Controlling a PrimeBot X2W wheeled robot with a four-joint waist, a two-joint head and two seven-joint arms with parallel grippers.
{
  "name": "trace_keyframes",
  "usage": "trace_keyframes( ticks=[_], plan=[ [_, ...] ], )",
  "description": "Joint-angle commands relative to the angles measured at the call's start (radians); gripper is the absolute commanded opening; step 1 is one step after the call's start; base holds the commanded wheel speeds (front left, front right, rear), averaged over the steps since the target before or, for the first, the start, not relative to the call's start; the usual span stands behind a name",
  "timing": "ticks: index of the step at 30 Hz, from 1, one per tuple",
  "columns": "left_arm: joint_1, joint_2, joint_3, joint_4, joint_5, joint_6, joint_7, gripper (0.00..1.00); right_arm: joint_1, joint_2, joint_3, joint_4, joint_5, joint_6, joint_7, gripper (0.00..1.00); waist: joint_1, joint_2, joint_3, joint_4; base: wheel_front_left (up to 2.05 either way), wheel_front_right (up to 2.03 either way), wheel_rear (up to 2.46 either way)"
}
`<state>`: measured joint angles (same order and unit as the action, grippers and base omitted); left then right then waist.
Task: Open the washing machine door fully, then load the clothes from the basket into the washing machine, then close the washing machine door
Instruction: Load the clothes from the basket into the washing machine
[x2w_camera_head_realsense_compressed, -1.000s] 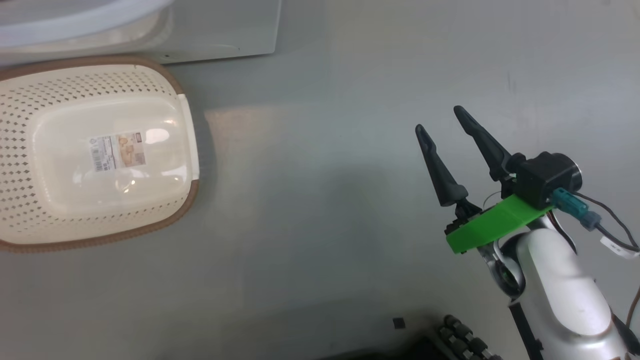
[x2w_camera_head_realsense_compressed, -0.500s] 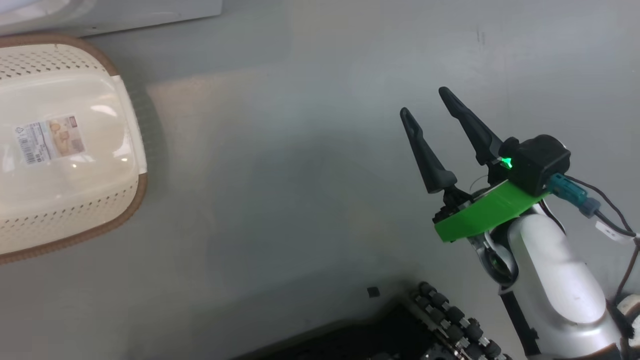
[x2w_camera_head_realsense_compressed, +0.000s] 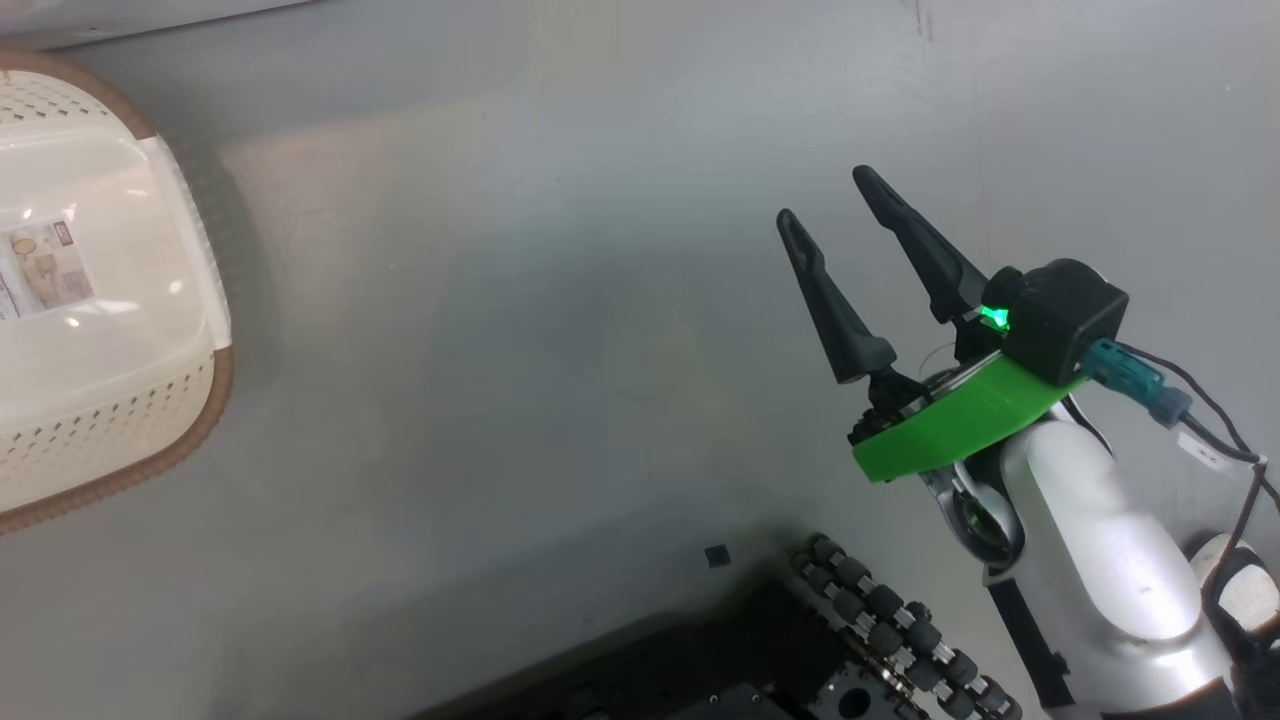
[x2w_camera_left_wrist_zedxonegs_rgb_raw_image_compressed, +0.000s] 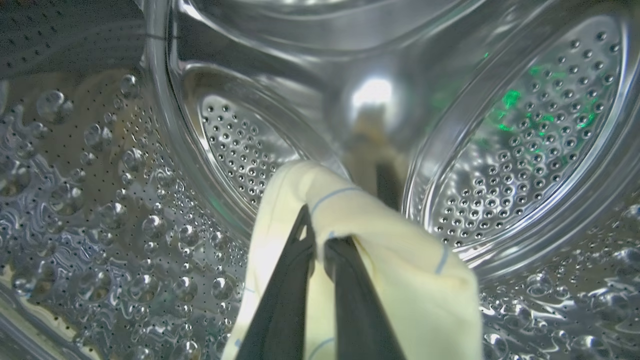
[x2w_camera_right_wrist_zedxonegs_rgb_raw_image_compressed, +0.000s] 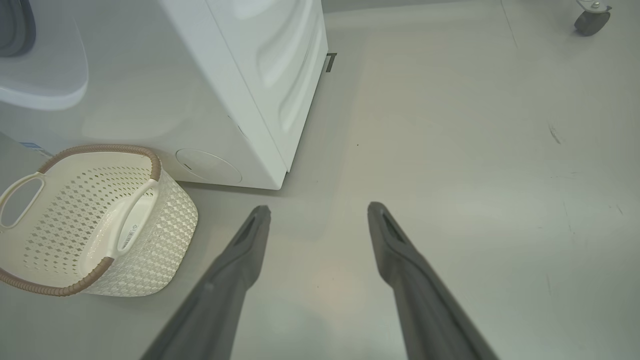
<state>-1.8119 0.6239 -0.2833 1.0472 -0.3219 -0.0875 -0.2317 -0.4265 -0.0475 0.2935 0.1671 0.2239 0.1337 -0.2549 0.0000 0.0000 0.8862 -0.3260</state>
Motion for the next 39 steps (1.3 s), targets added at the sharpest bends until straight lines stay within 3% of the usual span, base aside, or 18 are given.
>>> trace_keyframes(
  ticks=[1,6,12,13,14,27,39],
  plan=[
    [-0.034,0.047,-0.003,-0.007,0.009,-0.002,-0.003,0.0,0.018,-0.003,0.018,-0.025,0.012,-0.003,-0.007,1.0,0.0,0.0,0.005,-0.006,0.0,0.0,0.0],
    [-0.052,0.047,-0.045,0.096,0.028,-0.018,0.048,0.0,0.012,-0.003,0.022,-0.023,0.018,-0.003,-0.007,1.0,0.0,0.0,0.013,-0.013,0.0,0.0,0.0],
    [-0.071,0.045,-0.071,0.154,0.034,-0.028,0.034,0.0,0.009,-0.003,0.017,-0.022,0.018,-0.003,-0.007,1.0,0.0,0.0,0.015,-0.012,0.0,0.0,0.0],
    [-0.073,0.043,-0.074,0.161,0.033,-0.03,0.032,0.41,0.008,-0.003,0.017,-0.021,0.018,-0.003,-0.007,1.0,0.0,0.0,0.014,-0.011,0.0,0.0,0.0],
    [-0.075,0.041,-0.077,0.169,0.031,-0.032,0.033,1.0,0.008,-0.003,0.016,-0.021,0.017,-0.003,-0.007,1.0,0.0,0.0,0.013,-0.009,0.0,0.0,0.0],
    [-0.044,0.009,-0.124,0.205,0.002,-0.042,0.008,1.0,0.005,-0.003,-0.007,-0.004,0.016,-0.003,-0.007,1.0,0.0,0.0,-0.034,0.025,0.0,0.0,0.0],
    [0.16,-0.032,-0.201,0.11,-0.134,-0.043,-0.019,1.0,0.015,-0.003,-0.056,0.014,-0.035,-0.003,-0.007,1.0,0.0,0.0,-0.125,0.097,0.0,0.0,0.0]
  ],
)
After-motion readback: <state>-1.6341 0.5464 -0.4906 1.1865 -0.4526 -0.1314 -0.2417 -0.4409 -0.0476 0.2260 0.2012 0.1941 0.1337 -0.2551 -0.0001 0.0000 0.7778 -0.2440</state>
